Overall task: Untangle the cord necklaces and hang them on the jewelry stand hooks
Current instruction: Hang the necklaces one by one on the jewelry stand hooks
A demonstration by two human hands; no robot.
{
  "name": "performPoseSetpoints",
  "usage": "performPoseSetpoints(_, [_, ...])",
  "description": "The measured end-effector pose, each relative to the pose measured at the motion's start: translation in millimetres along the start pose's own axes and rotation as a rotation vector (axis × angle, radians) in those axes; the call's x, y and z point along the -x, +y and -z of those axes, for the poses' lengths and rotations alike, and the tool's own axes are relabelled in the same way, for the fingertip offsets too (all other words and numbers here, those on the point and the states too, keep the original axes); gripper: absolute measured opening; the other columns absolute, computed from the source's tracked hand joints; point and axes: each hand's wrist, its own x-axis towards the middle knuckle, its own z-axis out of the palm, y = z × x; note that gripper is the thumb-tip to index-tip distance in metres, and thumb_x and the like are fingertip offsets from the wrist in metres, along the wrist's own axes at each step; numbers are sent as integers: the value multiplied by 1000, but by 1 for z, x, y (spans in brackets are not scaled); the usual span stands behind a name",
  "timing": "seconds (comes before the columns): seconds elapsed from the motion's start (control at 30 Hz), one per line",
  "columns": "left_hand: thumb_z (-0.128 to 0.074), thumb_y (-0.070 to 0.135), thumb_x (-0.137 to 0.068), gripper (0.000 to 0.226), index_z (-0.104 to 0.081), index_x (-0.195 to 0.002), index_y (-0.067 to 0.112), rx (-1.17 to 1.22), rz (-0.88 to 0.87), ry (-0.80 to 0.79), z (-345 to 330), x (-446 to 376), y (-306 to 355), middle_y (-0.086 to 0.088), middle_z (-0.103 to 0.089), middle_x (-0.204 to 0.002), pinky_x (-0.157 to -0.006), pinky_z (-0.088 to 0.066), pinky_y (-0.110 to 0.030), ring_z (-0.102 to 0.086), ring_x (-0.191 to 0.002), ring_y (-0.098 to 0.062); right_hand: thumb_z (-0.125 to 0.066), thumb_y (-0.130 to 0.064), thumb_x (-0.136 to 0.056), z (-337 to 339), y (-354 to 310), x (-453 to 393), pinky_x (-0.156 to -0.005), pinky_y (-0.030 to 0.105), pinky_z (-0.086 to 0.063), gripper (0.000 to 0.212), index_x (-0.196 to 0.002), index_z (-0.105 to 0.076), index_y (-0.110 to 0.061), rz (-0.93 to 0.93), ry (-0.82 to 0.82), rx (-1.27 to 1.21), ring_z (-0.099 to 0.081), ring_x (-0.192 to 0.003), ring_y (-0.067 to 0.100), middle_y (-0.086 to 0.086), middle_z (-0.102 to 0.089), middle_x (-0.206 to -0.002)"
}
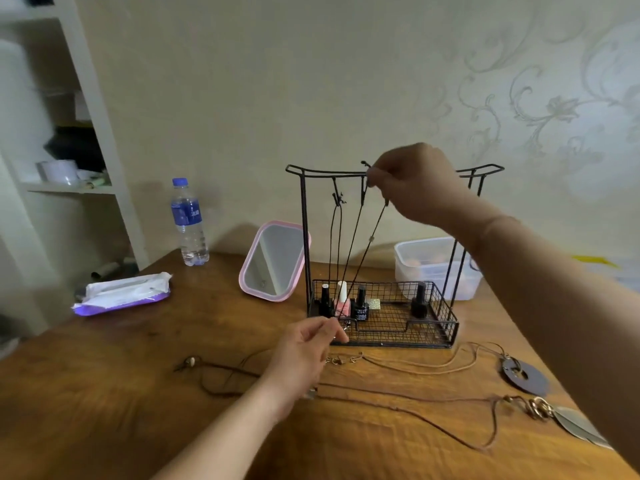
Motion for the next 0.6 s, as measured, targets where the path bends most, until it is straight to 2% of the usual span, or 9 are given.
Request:
performPoseSetpoints(0.1, [-46,40,-100,37,-70,-80,20,110,35,-30,-9,1,-5,3,-38,-48,-58,-35,-34,-29,-40,-14,-58,-37,-89,-16,4,-19,-70,33,-50,22,-89,-75,-24,-86,27,213,-63,-87,26,-1,-70,-79])
performPoseSetpoints(0.17, [-47,39,-100,37,-71,-79,20,157,51,-40,-12,0,-4,2,-38,-49,-56,-34,-34,-29,-41,-14,-60,-41,-88,-23,9,-22,-69,32,-45,21,-90,-75,-27,-117,67,295,-61,-91,29,3,-73,-89])
performPoseSetpoints(0.33, [-46,36,-101,37,-71,-79,18,109,92,-82,-15,1,-6,4,-38,-48,-52,-31,-31,-27,-41,-13,-63,-41,-85,-26,16,-11,-77,35,-31,17,-91,-74,-30,-35,106,410,-54,-100,26,-6,-73,-86])
performPoseSetpoints(0.4, [-46,36,-102,36,-70,-86,14,31,102,-118,-16,6,-8,5,-38,-50,-47,-28,-28,-28,-42,-12,-61,-34,-85,-25,19,1,-75,33,-32,17,-94,-74,-28,49,168,361,-53,-97,25,-8,-73,-88])
performPoseSetpoints(0.5, [-47,34,-102,32,-70,-87,18,-108,63,-190,-20,15,-12,13,-42,-49,-49,-29,-26,-36,-45,-6,-60,-18,-85,-27,21,40,-69,28,-37,14,-89,-74,-17,150,400,120,-53,-81,20,-2,-72,-85])
performPoseSetpoints(0.57, [-47,35,-102,30,-68,-85,25,-193,69,-251,-23,22,-12,20,-49,-49,-54,-34,-25,-43,-50,1,-60,-20,-87,-35,21,78,-68,27,-38,11,-85,-71,-15,202,449,111,-53,-78,18,-2,-67,-81])
performPoseSetpoints(0.6, [-47,37,-102,29,-67,-84,26,-199,66,-298,-24,26,-11,21,-50,-50,-56,-35,-27,-45,-51,2,-59,-29,-90,-41,21,98,-67,27,-39,15,-83,-69,-20,197,387,106,-54,-76,15,-6,-64,-79])
